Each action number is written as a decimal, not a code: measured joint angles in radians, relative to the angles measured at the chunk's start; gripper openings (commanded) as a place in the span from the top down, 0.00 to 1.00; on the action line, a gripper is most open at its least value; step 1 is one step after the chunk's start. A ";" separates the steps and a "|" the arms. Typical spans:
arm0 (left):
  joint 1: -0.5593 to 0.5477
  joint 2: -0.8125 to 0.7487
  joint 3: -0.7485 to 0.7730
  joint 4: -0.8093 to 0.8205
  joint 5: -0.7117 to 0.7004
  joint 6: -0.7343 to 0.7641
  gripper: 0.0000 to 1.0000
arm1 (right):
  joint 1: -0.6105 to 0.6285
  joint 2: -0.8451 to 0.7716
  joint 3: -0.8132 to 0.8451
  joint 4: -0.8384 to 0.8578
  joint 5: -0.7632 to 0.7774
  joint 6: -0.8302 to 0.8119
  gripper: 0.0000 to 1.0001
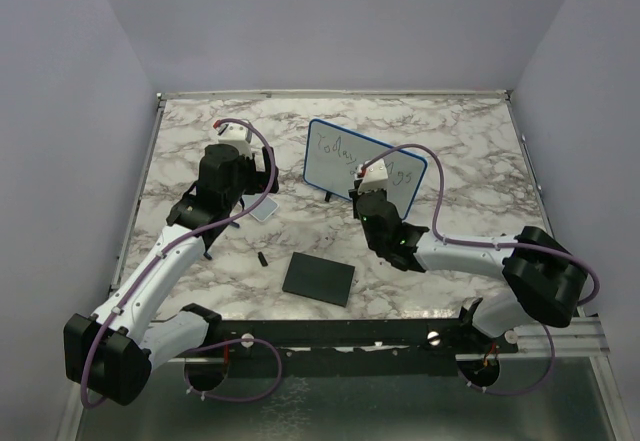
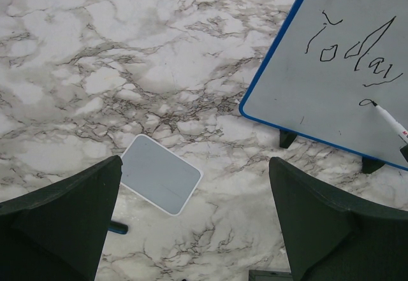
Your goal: Write a sentence on the whiteboard
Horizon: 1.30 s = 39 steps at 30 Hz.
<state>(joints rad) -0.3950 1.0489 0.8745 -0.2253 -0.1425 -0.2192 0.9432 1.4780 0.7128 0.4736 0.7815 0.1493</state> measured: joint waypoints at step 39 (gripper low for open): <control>0.000 0.000 0.000 0.000 -0.001 0.000 0.01 | 0.005 -0.021 -0.011 0.005 -0.102 0.022 1.00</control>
<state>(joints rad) -0.3950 1.0489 0.8745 -0.2256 -0.1432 -0.2192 0.9482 1.4567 0.7017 0.4786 0.6792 0.1715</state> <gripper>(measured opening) 0.988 0.112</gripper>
